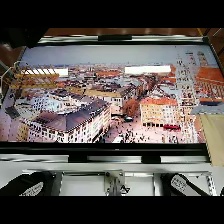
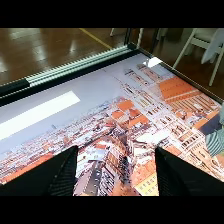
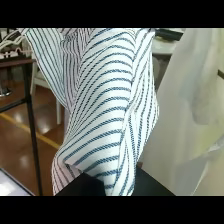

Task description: Fold the shirts.

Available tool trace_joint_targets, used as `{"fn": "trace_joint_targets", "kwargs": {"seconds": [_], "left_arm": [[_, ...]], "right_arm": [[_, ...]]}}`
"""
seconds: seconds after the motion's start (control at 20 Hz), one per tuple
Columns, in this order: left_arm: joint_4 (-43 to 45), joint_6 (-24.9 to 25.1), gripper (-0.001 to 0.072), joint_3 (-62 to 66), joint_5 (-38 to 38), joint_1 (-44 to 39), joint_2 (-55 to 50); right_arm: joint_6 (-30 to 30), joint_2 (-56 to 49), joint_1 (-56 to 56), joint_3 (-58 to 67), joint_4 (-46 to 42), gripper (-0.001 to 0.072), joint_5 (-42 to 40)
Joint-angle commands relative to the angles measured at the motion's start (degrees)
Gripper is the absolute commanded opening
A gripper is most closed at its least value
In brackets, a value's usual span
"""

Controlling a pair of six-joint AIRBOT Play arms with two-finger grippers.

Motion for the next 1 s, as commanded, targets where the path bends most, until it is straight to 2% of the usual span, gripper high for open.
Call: {"fn": "trace_joint_targets", "kwargs": {"seconds": [0.0, 0.4, 0.6, 0.95], "left_arm": [[0.0, -1.0, 0.0576, 0.1, -0.4, 0.0, 0.1], [0.0, -3.6, 0.0576, 0.1, -1.8, 0.0, 0.3], [-2.4, -3.6, 0.0576, 0.1, -1.8, 0.0, 0.6], [-7.6, -5.6, 0.0576, 0.1, -1.9, 0.0, 0.7]], "right_arm": [[0.4, -1.4, -3.9, 0.0, 0.4, 0.0061, -4.3], [0.8, -4.5, -8.4, 0.0, 0.4, 0.0061, -8.4], [5.5, -5.6, -11.9, 0.0, 0.5, 0.0061, -8.8], [5.9, -6.8, -16.9, 0.0, 0.4, 0.0061, -9.1]]}}
